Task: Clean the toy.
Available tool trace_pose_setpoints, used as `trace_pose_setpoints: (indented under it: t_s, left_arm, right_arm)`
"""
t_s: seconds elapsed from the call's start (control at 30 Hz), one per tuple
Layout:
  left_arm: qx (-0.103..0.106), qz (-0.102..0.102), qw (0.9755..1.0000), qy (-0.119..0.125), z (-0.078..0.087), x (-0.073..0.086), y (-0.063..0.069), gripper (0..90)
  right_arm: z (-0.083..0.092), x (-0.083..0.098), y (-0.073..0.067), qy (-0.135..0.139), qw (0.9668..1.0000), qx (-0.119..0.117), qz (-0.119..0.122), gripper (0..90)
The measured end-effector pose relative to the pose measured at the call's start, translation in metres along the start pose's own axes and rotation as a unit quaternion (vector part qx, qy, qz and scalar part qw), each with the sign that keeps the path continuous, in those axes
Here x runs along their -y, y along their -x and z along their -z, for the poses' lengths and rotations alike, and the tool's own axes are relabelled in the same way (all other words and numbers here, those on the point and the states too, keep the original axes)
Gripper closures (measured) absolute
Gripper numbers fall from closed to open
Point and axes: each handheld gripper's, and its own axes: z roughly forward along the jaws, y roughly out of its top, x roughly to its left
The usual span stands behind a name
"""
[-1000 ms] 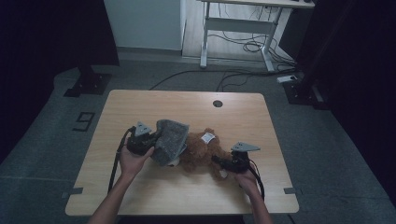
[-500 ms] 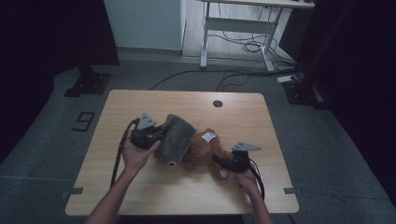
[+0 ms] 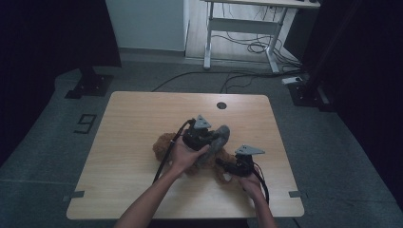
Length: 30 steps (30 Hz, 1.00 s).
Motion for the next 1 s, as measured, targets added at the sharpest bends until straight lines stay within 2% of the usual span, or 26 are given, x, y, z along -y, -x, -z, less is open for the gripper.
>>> trace_pose_setpoints:
  t_s: [0.07,0.13,0.27,0.43,0.5,0.7,0.87,1.0]
  left_arm:
    - [-0.001,-0.004,0.9999,-0.011,-0.007,0.007,0.002,82.6]
    - [-0.005,-0.008,0.9999,-0.011,-0.006,0.009,0.002,82.7]
    - [-0.025,-0.026,0.9991,-0.021,0.003,0.015,0.003,82.7]
    - [-0.042,-0.027,0.9985,-0.024,0.02,0.026,-0.003,82.6]
    - [-0.056,-0.022,0.9979,-0.025,0.03,0.035,-0.009,82.6]
    - [-0.071,-0.004,0.9973,-0.015,0.053,0.052,-0.023,82.6]
    - [-0.111,-0.007,0.9935,-0.024,0.073,0.062,-0.031,82.6]
    - [-0.107,0.019,0.9939,-0.019,0.085,0.072,-0.045,82.5]
  right_arm:
    - [0.0,0.0,0.0,-0.001,1.0,0.0,0.0,59.4]
    - [0.0,0.001,0.001,-0.002,1.0,-0.002,-0.002,59.4]
    - [0.001,0.001,0.001,-0.002,1.0,-0.003,-0.003,59.3]
    - [0.001,0.002,0.002,0.001,0.9999,-0.008,-0.01,59.3]
    - [0.001,0.002,0.003,0.001,0.9999,-0.008,-0.013,59.4]
    - [0.001,0.002,0.003,0.003,0.9998,-0.011,-0.014,59.3]
    - [0.002,0.002,0.004,0.002,0.9998,-0.012,-0.015,59.3]
    - [0.001,0.002,0.004,0.002,0.9998,-0.013,-0.016,59.3]
